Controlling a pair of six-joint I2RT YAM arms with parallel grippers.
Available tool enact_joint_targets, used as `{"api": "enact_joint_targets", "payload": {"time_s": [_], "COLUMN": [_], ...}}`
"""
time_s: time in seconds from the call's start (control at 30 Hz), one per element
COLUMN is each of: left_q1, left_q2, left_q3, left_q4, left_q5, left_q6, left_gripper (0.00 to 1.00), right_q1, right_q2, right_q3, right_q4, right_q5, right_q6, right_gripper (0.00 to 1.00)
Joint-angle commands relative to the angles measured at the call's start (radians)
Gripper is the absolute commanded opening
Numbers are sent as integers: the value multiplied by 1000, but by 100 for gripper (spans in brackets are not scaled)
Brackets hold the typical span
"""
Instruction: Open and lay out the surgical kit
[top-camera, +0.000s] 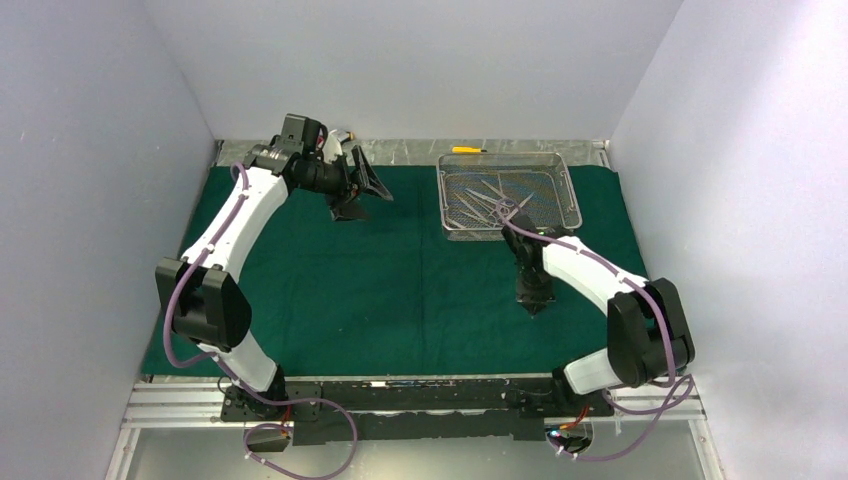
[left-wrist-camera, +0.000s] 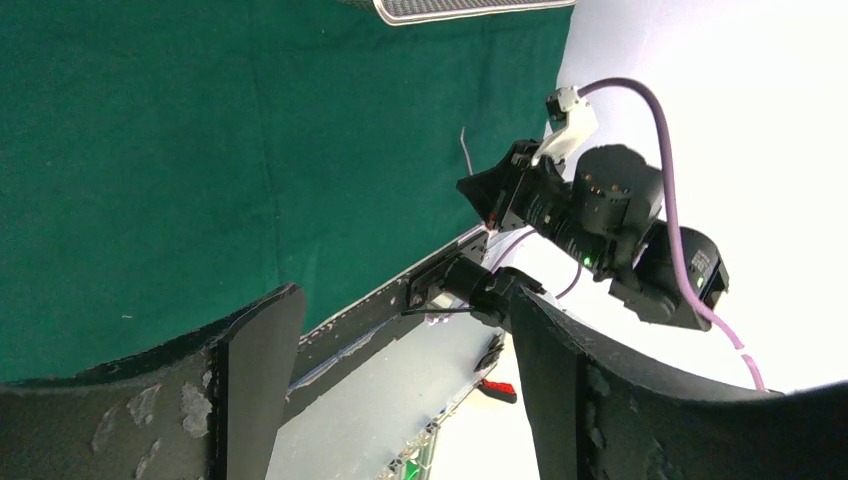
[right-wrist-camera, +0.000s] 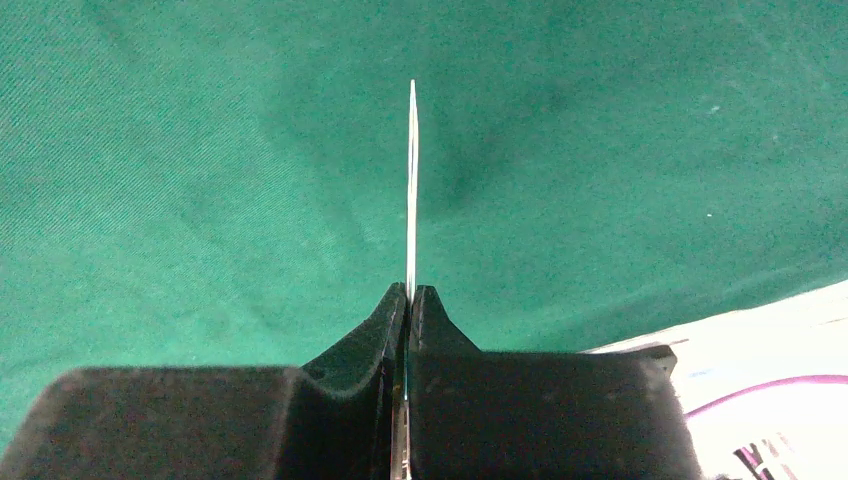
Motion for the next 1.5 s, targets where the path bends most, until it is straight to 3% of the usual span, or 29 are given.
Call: {"api": "enact_joint_targets", "payload": {"time_s": [0.0,0.27,0.57,0.97,1.1,1.33,1.47], "left_q1": [-2,-1,13,55,62,69,74], "left_q2": [-15,14,53,55,56,53,48], "left_q3": [13,3,31,24,24,23,9], "left_q4": [34,76,63,48,42,30,37], "left_q5": [35,81,114,141,146,144,144], "left_q6": [21,2,27,61,66,72,68], "left_gripper": [80,80,80,80,80,80,79], "right_q1": [-77,-149,-154,-156,-156,-157,-157], "right_q2": [15,86,144,141,118,109,93], "right_q3": [37,28,42,138,174,108,35], "right_q4": [-9,29,-24,-80,-83,-53,-48], "right_q5": [-12,-64,-90,-78,-49,-198,-234], "right_q6": [-44,-72,-85,-39,42,195,252], "right_gripper": [0,0,21,38,37,21,19]}}
